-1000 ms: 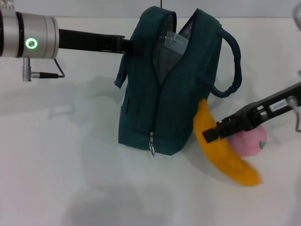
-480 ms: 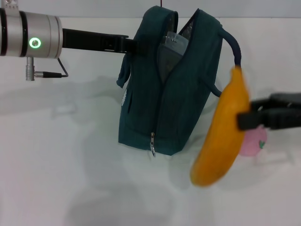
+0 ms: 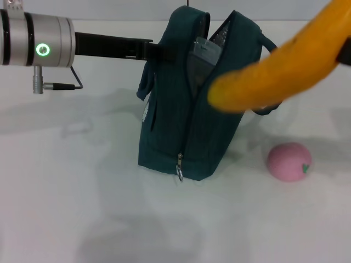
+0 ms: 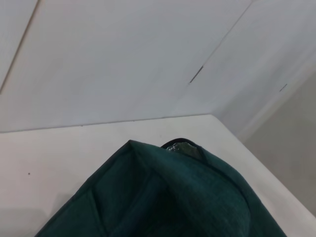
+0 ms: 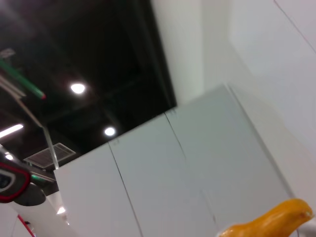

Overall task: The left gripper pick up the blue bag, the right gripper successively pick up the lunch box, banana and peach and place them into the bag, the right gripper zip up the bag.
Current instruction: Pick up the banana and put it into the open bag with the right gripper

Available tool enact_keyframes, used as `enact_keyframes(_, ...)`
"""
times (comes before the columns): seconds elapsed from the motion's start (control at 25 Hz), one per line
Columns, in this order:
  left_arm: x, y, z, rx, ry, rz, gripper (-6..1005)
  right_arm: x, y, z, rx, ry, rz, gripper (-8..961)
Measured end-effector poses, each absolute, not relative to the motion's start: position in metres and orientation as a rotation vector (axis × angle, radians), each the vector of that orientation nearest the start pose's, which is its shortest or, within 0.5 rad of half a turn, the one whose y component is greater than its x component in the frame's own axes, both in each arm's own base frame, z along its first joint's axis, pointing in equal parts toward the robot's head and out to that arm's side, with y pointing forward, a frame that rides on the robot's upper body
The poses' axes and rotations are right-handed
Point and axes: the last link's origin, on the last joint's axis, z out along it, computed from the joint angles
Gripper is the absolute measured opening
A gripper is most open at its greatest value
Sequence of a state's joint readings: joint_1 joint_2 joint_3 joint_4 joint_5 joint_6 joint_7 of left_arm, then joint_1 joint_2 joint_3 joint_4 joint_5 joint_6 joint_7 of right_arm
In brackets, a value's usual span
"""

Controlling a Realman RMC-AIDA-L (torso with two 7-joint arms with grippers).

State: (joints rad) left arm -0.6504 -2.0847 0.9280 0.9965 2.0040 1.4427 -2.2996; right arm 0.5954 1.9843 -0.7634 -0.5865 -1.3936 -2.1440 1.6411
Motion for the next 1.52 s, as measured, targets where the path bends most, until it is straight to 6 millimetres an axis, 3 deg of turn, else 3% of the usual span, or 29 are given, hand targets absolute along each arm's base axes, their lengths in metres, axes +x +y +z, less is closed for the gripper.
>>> enact_keyframes(0.2, -0.17, 0.387, 0.022, -2.61, -1.245, -0.63, 69, 0.173, 0.307, 0.074, -2.73, 0.258, 1.747, 443)
enact_keyframes(0.64, -0.169, 0.387, 0.022, -2.618, -1.24, -0.63, 69, 0.177, 0.335, 0.038, -2.719, 0.393, 1.459, 439)
enact_keyframes(0.92, -0.166, 0.385, 0.022, -2.631, -1.243, -0.656, 69, 0.182, 0.347, 0.011, -2.684, 0.658, 1.439, 437)
enact_keyframes(1.32, -0.167, 0.384, 0.022, -2.642, -1.235, -0.657, 69, 0.199, 0.348, -0.017, -2.695, 0.954, 1.252, 434)
enact_keyframes(1.52, -0.167, 0.383, 0.022, -2.642, -1.236, -0.657, 69, 0.201, 0.35, -0.032, -2.782, 1.055, 1.054, 433)
